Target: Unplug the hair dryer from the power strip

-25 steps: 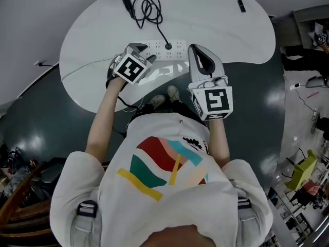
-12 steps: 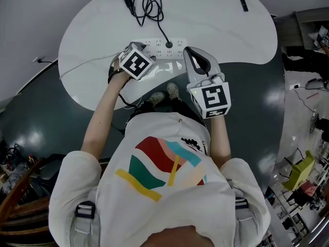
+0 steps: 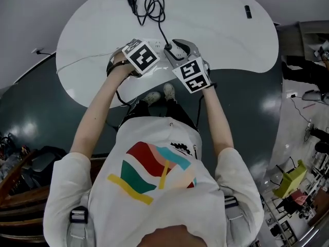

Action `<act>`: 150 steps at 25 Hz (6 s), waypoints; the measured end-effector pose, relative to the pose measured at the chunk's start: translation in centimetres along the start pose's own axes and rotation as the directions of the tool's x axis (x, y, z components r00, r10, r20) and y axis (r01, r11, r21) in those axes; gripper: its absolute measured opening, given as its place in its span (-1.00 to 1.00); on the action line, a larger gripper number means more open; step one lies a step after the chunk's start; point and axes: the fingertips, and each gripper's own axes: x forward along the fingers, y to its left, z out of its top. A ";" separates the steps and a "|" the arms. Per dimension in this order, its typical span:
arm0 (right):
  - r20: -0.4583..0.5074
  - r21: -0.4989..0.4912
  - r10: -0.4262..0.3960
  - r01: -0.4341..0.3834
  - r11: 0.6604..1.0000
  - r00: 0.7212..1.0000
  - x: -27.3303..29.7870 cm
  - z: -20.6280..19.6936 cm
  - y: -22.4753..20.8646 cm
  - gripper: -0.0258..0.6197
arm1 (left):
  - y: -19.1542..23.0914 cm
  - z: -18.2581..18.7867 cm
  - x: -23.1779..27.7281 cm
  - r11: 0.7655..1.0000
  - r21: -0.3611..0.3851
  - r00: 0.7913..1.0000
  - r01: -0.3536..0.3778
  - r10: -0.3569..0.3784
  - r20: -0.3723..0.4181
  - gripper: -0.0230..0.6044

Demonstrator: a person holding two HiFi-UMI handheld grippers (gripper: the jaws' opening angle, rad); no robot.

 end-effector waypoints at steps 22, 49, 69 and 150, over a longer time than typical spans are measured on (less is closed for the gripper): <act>0.019 0.003 0.021 -0.021 1.000 1.000 2.3 -0.6 0.8 -0.71 | -0.2 -0.3 0.2 1.000 0.012 0.993 0.002 -0.001 -0.118 -0.19; 0.535 0.057 0.005 -0.042 0.997 0.845 -6.2 19.9 -7.4 -0.74 | -0.1 0.0 0.4 1.000 0.013 0.985 0.014 -0.011 -0.174 -0.19; 0.286 0.009 -0.011 0.009 1.000 0.958 -4.3 12.6 -6.0 -0.74 | 0.4 0.2 0.7 1.000 0.008 0.992 0.006 -0.005 -0.125 -0.19; 0.372 0.171 -0.282 0.234 0.957 0.884 -12.2 15.5 -5.7 -0.69 | 0.8 11.8 -23.7 0.945 -0.304 0.528 -0.121 0.320 0.786 -0.44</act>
